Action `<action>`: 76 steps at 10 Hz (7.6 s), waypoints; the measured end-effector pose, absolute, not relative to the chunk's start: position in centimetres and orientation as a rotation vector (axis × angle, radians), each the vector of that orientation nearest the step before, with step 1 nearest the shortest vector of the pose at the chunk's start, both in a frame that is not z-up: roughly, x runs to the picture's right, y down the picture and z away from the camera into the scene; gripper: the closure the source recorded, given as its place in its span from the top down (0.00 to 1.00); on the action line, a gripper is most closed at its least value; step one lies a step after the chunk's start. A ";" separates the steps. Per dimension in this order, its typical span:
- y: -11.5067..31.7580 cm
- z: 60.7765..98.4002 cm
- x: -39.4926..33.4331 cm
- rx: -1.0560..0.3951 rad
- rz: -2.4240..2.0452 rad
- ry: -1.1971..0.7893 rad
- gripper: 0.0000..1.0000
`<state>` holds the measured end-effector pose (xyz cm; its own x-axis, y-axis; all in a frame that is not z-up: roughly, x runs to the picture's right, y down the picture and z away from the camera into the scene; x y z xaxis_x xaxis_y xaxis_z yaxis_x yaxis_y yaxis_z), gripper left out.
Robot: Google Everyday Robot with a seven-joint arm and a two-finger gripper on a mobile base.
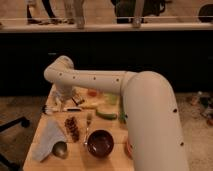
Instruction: Wipe red bowl with eraser
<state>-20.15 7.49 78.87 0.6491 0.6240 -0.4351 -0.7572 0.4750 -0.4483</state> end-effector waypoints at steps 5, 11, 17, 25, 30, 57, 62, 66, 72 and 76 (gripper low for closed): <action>7.5 84.3 -21.4 -0.712 0.899 0.223 0.80; 6.4 89.9 -21.3 -0.751 0.878 0.232 0.80; 5.4 94.6 -19.6 -0.786 0.832 0.216 0.80; 6.0 97.0 -19.1 -0.842 0.798 0.192 0.73; 6.5 96.0 -20.4 -0.865 0.741 0.152 0.21; 11.4 75.4 -7.7 -0.649 0.944 0.045 0.00; 11.8 75.2 -6.9 -0.654 0.968 0.032 0.00; 11.8 75.2 -7.0 -0.655 0.967 0.032 0.00; 12.1 75.1 -6.2 -0.649 0.992 0.048 0.00; 13.7 74.8 -0.1 -0.632 1.094 0.092 0.00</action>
<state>-0.11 13.66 74.76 0.4737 0.7988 -0.3708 -0.8494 0.3032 -0.4320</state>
